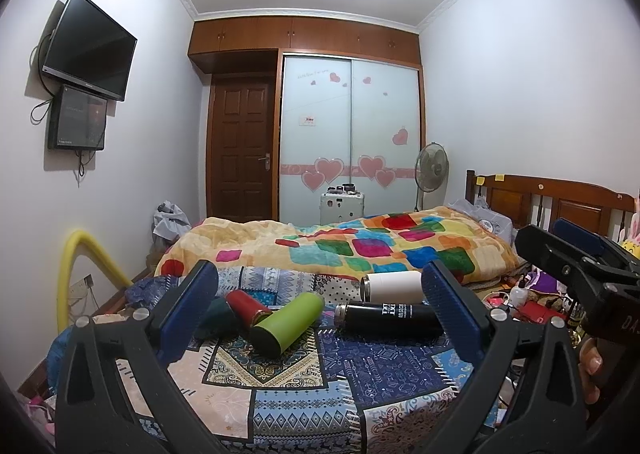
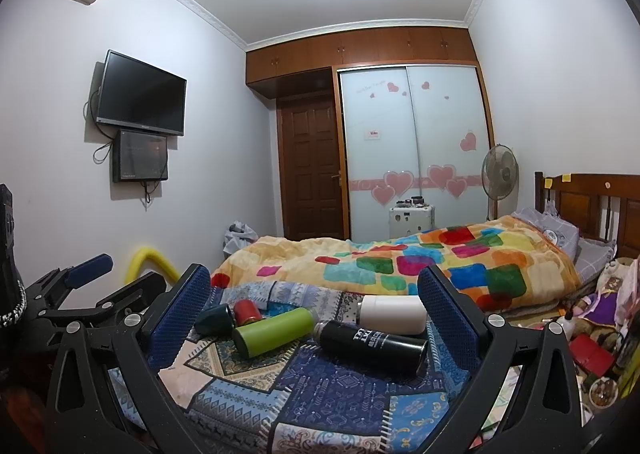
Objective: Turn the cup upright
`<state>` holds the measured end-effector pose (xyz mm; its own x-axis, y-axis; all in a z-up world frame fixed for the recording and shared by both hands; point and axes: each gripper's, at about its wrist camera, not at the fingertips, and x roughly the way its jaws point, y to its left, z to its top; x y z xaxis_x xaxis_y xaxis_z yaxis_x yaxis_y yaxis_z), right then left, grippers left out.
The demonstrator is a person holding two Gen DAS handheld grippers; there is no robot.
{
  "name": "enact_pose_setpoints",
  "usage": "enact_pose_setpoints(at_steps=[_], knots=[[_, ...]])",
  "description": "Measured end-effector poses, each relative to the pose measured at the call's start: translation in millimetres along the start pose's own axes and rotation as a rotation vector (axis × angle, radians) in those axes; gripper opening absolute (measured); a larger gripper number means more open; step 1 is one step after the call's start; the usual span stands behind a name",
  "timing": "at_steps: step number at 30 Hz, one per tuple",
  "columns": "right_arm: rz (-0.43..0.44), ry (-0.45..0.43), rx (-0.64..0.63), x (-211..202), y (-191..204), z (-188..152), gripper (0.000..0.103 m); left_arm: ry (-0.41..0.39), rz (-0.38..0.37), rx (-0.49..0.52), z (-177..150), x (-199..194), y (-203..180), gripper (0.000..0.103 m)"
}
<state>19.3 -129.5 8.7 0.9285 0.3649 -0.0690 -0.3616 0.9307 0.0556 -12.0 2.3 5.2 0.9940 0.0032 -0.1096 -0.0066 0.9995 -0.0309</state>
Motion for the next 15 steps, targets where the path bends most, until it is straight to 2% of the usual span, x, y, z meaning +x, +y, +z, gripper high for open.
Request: enact_pose_setpoints(at_steps=[15], knots=[[-0.001,0.0,0.0,-0.1,-2.4,-1.1,0.103,-0.001,0.001,0.002,-1.3,-0.4,-2.0,0.103]])
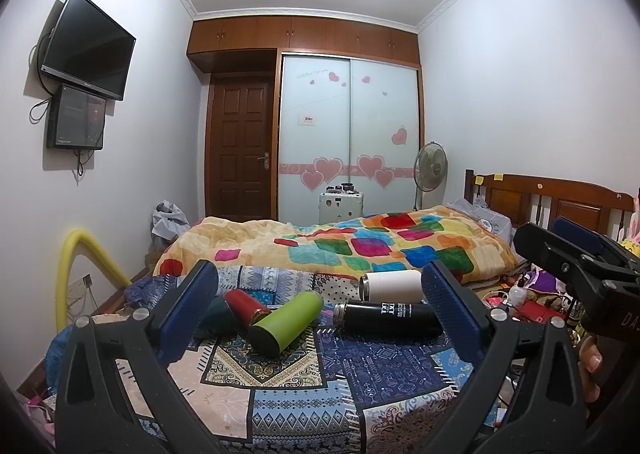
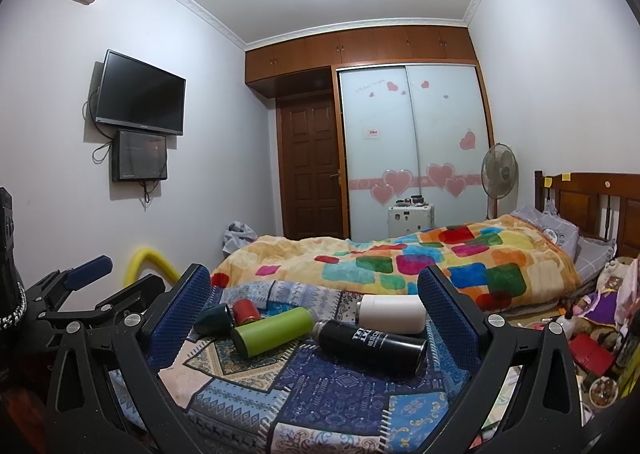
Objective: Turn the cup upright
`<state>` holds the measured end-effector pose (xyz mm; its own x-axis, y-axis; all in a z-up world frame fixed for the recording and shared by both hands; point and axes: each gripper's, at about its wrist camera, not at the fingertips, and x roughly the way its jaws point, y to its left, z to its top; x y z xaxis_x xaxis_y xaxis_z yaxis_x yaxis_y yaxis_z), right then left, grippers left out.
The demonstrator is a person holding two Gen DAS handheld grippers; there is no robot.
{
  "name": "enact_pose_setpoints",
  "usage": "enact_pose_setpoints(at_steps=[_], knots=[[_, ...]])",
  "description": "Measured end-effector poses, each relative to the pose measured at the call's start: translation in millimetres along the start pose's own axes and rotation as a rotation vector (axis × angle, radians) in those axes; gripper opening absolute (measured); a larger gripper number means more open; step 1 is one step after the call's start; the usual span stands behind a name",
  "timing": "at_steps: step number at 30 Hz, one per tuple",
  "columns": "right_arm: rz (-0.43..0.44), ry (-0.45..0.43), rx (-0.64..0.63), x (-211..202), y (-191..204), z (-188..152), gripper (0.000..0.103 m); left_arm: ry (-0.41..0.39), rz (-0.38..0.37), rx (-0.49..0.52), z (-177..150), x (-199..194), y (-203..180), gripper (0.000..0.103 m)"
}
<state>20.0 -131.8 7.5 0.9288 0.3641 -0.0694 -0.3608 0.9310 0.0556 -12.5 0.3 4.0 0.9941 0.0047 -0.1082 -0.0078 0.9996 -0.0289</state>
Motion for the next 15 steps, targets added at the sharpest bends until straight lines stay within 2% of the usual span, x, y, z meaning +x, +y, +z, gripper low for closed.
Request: enact_pose_setpoints(at_steps=[7,10,15], knots=[[-0.007,0.019,0.003,7,-2,-4,0.103,-0.001,0.008,-0.004,-4,7,2,0.103],[-0.021,0.044,-0.001,15,-6,-9,0.103,0.014,-0.016,-0.014,-6,17,5,0.103],[-0.068,0.114,-0.116,42,-21,-25,0.103,0.064,-0.028,-0.028,-14,48,10,0.103]])
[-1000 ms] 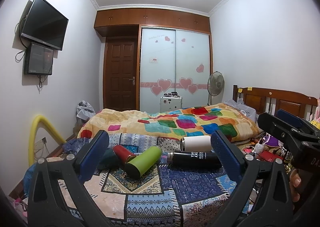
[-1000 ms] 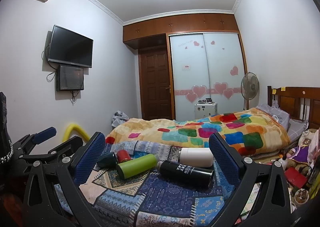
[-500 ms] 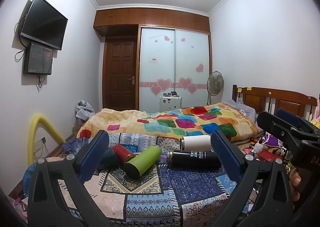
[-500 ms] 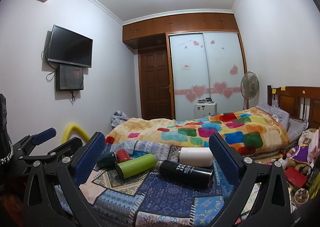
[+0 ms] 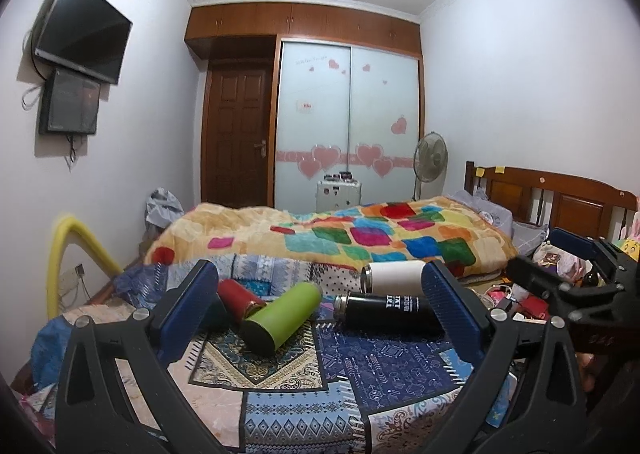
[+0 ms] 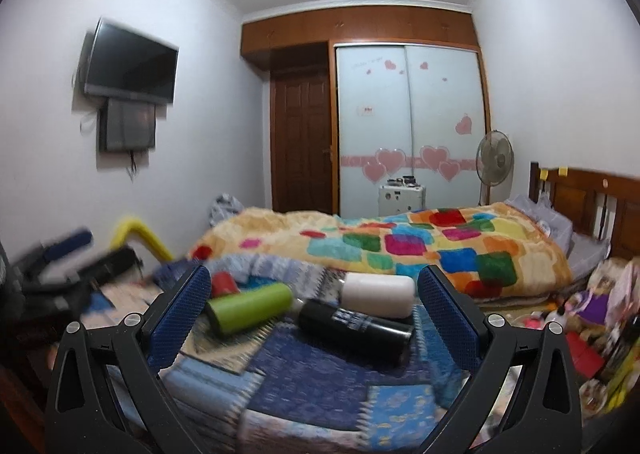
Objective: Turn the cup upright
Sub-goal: 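Move the right tool down to the black HAOBEI thermos and close around it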
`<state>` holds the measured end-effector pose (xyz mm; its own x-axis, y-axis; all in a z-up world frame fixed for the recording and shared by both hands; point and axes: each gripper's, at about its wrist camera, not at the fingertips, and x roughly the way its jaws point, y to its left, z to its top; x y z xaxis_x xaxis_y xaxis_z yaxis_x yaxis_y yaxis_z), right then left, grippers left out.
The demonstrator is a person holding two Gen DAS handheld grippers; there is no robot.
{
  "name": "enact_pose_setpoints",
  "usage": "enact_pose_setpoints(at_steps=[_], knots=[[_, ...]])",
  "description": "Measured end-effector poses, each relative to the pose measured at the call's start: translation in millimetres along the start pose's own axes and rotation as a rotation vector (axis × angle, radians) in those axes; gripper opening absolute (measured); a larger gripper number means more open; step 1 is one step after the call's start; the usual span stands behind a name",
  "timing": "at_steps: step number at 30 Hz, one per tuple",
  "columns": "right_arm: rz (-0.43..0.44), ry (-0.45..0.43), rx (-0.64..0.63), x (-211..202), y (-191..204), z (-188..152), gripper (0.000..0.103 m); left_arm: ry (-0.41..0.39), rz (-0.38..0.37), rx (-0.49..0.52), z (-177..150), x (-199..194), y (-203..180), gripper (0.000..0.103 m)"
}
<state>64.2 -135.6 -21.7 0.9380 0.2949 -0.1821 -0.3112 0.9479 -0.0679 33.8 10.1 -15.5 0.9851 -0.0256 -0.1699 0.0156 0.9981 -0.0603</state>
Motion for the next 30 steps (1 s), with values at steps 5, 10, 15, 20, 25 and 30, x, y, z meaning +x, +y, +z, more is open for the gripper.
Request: enact_pose_setpoints(at_steps=[5,10,15,20,25,30], knots=[[-0.019,0.076,-0.114,35,-21,-17,0.103,0.077,-0.04,-0.017,-10,37,3,0.103],[0.004,0.168,-0.179,69,-40,-27,0.103,0.141,-0.047,-0.007,-23,72,3,0.103],[0.095,0.295,-0.163,115,-55,-32,0.103,0.193,-0.05,-0.004,-40,103,3,0.103],[0.163,0.401,-0.139,156,-64,-38,0.103,0.24,-0.059,-0.007,-54,126,6,0.103],[0.254,0.538,-0.146,196,-63,-51,0.1,0.273,-0.062,0.008,-67,142,5,0.103],[0.311,0.634,-0.22,219,-56,-58,0.099,0.29,-0.056,0.033,-76,149,1,0.103]])
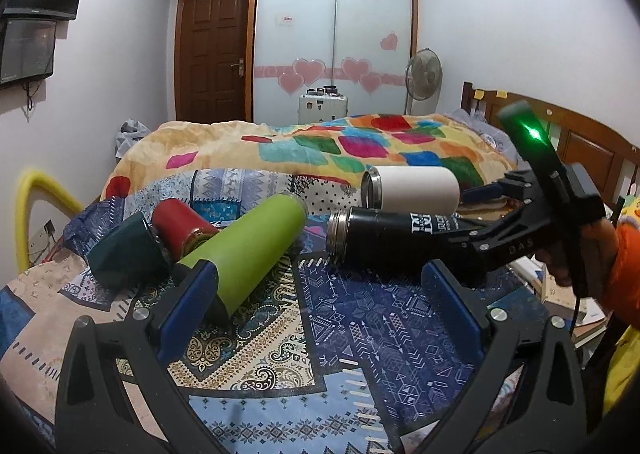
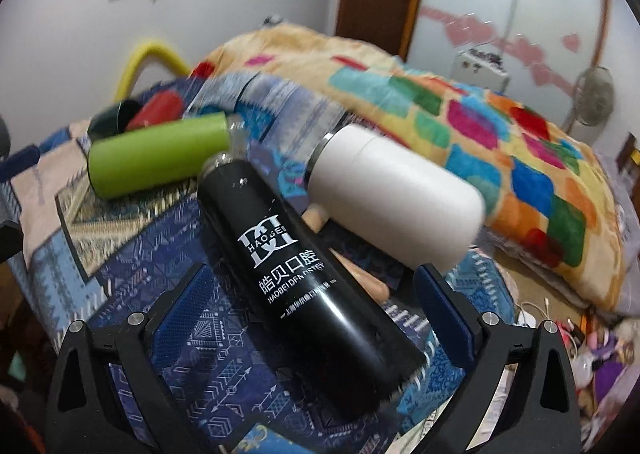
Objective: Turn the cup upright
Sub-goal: 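Move the right tool down to the black HAOBEI thermos and close around it, then lift the black thermos with the right tool and swing it toward the left tool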
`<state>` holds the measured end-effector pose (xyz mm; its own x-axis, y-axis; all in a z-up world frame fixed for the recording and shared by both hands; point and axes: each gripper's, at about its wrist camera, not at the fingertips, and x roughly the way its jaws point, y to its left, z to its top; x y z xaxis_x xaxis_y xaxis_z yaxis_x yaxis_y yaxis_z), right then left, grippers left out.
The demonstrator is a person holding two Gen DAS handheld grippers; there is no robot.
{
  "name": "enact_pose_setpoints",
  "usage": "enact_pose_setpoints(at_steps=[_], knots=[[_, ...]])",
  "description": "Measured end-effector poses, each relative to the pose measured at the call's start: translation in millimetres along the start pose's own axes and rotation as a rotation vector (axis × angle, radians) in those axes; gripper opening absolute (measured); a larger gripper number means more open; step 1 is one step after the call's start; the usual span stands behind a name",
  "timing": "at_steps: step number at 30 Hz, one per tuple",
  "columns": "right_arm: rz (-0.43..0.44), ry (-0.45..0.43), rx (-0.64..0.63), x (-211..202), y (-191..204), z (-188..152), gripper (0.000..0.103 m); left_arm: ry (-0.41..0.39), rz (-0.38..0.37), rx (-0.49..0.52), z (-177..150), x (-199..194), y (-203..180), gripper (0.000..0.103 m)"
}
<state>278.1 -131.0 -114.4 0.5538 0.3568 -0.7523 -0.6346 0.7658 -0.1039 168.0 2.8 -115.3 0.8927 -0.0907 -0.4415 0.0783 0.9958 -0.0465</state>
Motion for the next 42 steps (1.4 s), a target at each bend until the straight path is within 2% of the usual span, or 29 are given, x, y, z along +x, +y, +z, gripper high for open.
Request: enact_pose_setpoints(at_steps=[3,7,13,18,26,37,42], knots=[[0.019,0.049,-0.018,8,-2,4,0.098,0.011,-0.003,0.001,-3,4,-1,0.103],[0.064,0.142,-0.024,22,-4,5,0.087,0.015,-0.01,-0.008,-5,7,0,0.103],[0.079,0.235,-0.068,37,1,6,0.083,0.018,-0.022,-0.032,-8,9,3,0.103],[0.097,0.314,-0.105,44,11,3,0.067,0.026,-0.023,-0.039,-11,11,4,0.103],[0.036,0.279,-0.106,30,30,-5,0.065,0.025,-0.016,-0.057,-9,7,9,0.103],[0.036,0.204,-0.065,-7,50,-7,0.064,-0.009,0.009,-0.063,-1,-15,15,0.103],[0.028,0.156,-0.074,-37,66,-4,0.064,-0.029,0.015,-0.064,3,-32,17,0.103]])
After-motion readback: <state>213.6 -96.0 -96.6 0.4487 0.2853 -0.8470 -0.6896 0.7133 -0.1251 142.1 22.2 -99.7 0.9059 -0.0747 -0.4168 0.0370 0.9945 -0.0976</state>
